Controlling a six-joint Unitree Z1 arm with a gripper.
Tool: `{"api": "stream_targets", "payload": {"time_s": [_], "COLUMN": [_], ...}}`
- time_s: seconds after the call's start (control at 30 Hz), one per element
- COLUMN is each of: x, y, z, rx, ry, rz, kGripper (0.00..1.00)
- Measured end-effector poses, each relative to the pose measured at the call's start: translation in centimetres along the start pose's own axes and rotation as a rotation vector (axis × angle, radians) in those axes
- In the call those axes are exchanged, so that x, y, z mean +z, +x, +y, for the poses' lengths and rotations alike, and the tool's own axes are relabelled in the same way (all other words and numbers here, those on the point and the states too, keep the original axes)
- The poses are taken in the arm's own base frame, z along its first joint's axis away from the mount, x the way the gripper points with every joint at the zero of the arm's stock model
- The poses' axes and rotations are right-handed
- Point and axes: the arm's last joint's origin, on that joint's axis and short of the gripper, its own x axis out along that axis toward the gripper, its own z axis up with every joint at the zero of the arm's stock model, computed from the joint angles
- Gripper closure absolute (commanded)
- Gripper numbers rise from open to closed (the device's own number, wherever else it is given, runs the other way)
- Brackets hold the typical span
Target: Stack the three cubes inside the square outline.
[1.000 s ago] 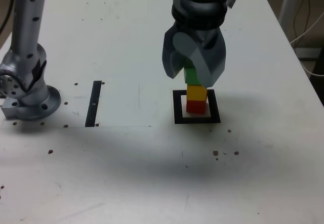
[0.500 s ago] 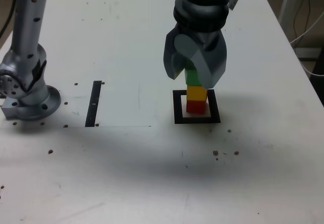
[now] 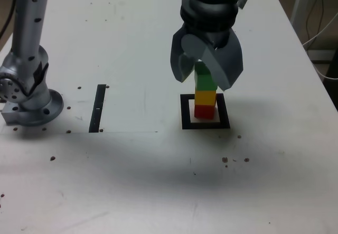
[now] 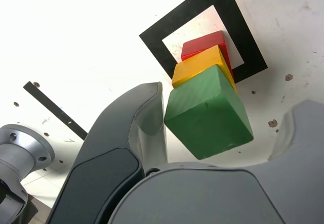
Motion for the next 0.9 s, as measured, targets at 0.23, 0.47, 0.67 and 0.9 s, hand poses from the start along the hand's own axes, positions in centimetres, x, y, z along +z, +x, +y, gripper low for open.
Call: {"api": "stream_targets", "payload": {"time_s": [0.23,0.47,0.67,0.9], "x": [-1.0,-3.6,-5.7,-11.5], "y": [-1.1,-3.4,-3.9,-2.1], "z": [-0.3,-1.3,-1.9,-1.8], "rx": [0.022,0.065,0.058,0.013], "ry": [-0.003,-0.011,-0.021,-0.166], "rz": [-0.024,-0.075,-0.078,-0.034], "kGripper": [0.09,0.09,0.08,0.07]}}
